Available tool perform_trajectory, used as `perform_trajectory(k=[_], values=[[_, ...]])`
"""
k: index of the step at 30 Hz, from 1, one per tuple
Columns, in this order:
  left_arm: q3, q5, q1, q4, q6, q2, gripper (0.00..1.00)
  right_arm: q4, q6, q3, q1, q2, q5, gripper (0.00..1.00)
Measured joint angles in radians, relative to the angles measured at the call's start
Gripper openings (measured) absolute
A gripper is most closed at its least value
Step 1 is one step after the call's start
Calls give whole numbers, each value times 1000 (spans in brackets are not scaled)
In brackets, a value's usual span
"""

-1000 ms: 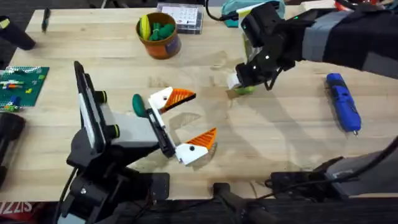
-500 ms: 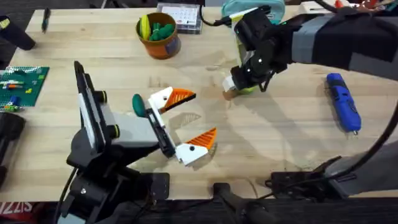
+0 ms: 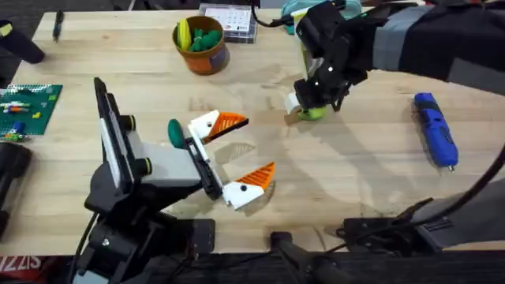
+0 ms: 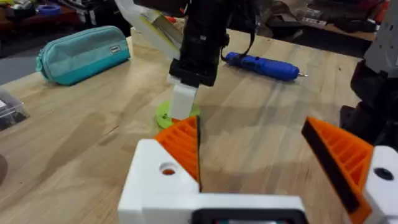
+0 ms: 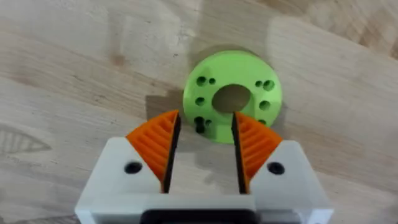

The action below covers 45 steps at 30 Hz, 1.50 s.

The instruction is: Pick up the gripper from the table and insert it into the empty holder that is missing its gripper. Then pick up a screw, insert it into the mounting hole, and use the screwdriver to tighten it. Finally, clean up the table by picking up the vegetable and placing it into the bucket.

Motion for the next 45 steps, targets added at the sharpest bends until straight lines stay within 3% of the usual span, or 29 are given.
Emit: perform_trajectory(k=[16, 20, 25, 32, 45], values=[[0, 0, 0, 0, 0, 0, 990, -15, 0, 2, 34, 28, 18, 511], [0, 0, 0, 0, 0, 0, 990, -14, 4, 8, 34, 31, 24, 437], [0, 0, 0, 0, 0, 0, 990, -13, 7, 11, 33, 32, 41, 185], [0, 0, 0, 0, 0, 0, 990, -11, 8, 12, 33, 34, 41, 26], [0, 0, 0, 0, 0, 0, 990, -25, 11, 20, 33, 34, 37, 8]])
